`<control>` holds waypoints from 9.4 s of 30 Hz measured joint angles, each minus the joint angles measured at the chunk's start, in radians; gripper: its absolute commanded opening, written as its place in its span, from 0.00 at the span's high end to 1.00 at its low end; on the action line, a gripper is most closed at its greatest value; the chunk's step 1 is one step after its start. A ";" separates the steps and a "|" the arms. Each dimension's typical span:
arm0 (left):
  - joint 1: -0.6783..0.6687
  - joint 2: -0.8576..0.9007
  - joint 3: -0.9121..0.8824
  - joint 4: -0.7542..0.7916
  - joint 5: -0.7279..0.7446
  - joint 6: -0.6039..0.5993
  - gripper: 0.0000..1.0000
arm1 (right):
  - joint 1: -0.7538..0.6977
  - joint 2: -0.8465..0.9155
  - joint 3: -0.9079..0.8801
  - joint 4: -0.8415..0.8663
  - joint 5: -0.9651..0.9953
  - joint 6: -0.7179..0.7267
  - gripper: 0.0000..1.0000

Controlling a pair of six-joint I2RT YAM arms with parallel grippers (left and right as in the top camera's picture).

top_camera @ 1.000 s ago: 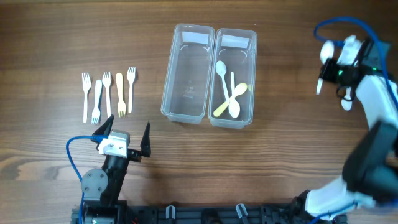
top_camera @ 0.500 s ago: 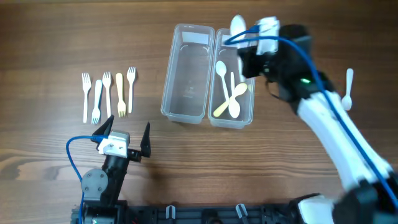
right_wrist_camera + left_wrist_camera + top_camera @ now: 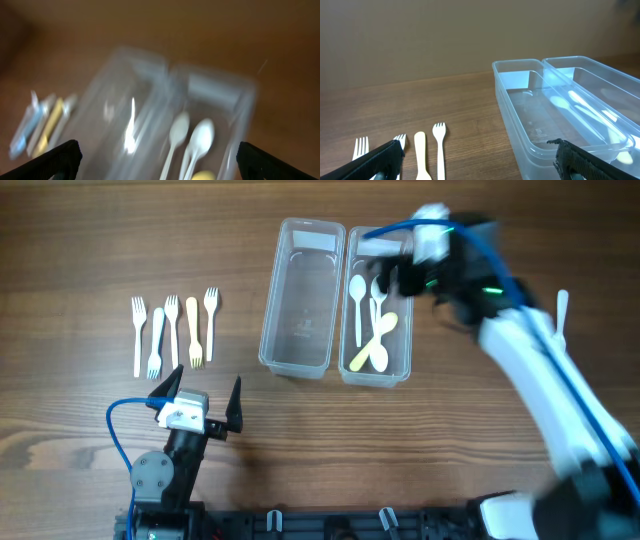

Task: Pack container
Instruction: 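Place white spoon into right container with right gripper, then grasp last white spoon with right gripper, then place last white spoon into right container, lift right arm away, then reach left gripper to the forks and grasp a white fork, then carry white fork into left container and release it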

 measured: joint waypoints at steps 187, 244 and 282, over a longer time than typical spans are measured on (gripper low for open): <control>0.013 1.955 1.503 -0.714 -0.174 -0.122 0.58 | -0.409 -0.111 0.085 -0.301 0.566 -0.130 0.00; 0.059 1.997 1.279 -0.512 -0.104 -0.120 0.96 | -0.409 -0.111 0.085 -0.301 0.566 -0.130 0.00; -0.203 1.543 1.680 -0.766 -0.150 -0.310 0.11 | -0.409 -0.111 0.085 -0.302 0.566 -0.130 0.00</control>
